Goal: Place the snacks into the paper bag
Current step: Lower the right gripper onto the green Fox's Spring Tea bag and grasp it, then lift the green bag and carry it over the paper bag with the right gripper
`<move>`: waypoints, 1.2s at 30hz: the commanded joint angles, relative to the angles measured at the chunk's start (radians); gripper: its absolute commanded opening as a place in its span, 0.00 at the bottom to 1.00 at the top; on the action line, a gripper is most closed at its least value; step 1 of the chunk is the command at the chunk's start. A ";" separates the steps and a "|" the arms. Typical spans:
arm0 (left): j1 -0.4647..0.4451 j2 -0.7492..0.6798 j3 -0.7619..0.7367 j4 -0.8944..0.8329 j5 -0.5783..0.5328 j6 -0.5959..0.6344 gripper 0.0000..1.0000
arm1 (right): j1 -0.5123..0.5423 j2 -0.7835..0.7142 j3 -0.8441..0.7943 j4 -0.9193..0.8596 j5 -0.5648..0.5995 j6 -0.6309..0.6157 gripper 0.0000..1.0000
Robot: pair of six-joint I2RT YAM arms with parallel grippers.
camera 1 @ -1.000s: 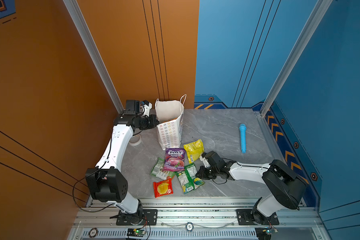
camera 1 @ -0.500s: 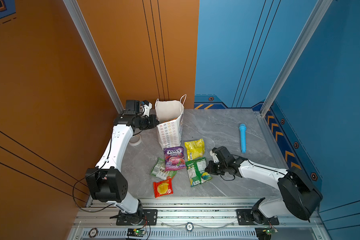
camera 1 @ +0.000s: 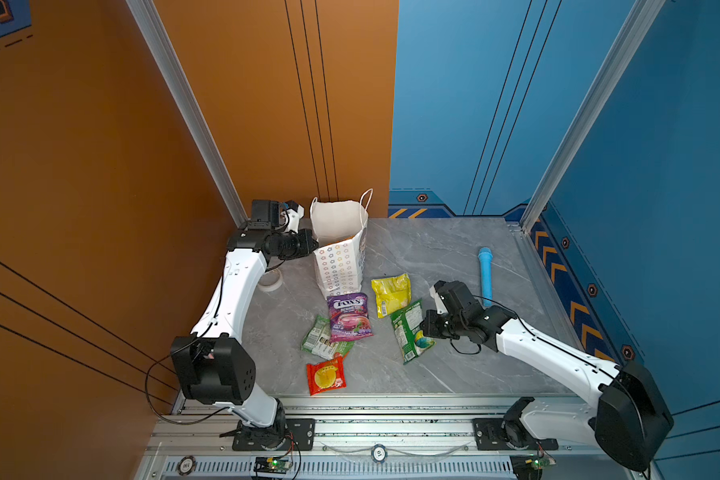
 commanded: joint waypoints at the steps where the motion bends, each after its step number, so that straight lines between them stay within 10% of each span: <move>1: -0.005 0.010 -0.025 -0.027 -0.016 0.002 0.02 | -0.007 -0.048 0.055 -0.036 0.049 -0.017 0.00; 36: -0.007 0.002 -0.025 -0.027 -0.013 0.003 0.02 | 0.128 0.019 0.526 -0.013 0.117 -0.057 0.00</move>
